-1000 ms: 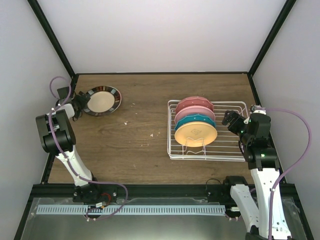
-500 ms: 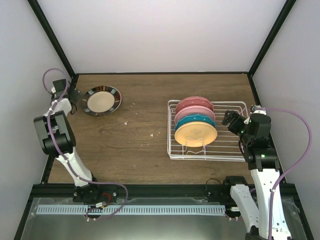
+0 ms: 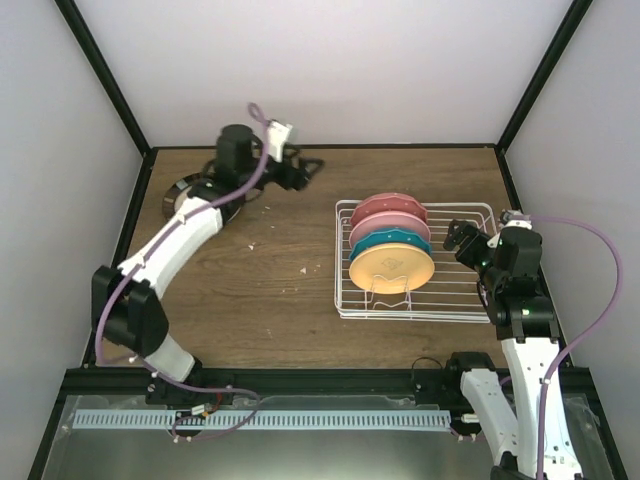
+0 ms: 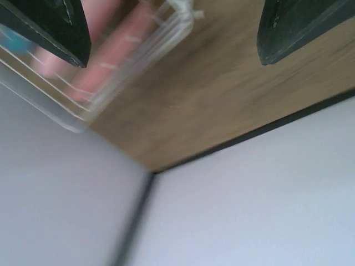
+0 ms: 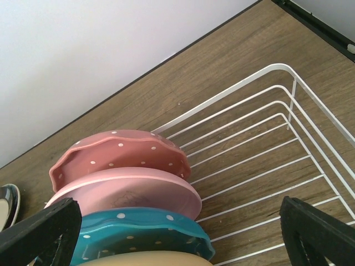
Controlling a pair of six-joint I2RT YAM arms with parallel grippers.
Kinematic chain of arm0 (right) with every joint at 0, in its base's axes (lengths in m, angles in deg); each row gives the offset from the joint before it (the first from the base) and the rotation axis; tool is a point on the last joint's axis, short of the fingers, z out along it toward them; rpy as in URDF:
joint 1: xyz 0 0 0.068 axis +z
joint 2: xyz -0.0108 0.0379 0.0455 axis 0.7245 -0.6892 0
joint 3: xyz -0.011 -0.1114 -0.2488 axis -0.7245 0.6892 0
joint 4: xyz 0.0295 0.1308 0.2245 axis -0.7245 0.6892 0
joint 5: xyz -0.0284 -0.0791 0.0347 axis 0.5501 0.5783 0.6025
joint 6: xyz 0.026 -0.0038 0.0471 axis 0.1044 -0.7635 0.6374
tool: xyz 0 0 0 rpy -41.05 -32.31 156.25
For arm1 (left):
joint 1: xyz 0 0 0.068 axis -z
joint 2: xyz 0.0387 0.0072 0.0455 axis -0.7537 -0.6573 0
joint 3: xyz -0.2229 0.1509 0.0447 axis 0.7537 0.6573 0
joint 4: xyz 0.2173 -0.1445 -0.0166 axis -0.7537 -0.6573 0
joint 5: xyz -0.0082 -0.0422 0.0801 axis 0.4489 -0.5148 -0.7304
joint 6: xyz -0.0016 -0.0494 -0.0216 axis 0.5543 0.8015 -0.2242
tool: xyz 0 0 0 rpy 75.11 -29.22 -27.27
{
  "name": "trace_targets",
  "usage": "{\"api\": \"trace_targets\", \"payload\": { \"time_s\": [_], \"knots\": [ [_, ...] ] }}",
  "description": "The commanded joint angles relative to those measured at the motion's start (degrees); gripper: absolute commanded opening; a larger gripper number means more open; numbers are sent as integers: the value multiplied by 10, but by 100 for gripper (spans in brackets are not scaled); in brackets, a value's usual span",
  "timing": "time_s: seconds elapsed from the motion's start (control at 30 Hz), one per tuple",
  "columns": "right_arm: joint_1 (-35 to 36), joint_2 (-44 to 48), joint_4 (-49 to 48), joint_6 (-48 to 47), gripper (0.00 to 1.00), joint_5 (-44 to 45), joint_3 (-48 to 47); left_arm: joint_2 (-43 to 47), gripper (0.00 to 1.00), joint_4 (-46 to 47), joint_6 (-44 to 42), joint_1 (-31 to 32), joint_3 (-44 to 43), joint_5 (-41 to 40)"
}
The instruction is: Unload the plates from the dish rack
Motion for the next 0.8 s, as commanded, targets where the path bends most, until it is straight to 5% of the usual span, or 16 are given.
{"api": "trace_targets", "payload": {
  "time_s": [0.0, 0.13, 0.3, 0.77],
  "knots": [
    [6, 21, 4, -1, 100, 11, 0, 63, 80, -37, -203, 104, 28, 36],
    [6, 41, 19, 0, 100, 21, 3, 96, 64, -56, -340, 210, 78, -18],
    [6, 43, 21, 2, 100, 21, 3, 101, 57, -77, -421, 281, 110, -52],
    [6, 46, 22, -3, 100, 18, 1, 38, 57, -40, -447, 336, 112, -87]
  ]
}}
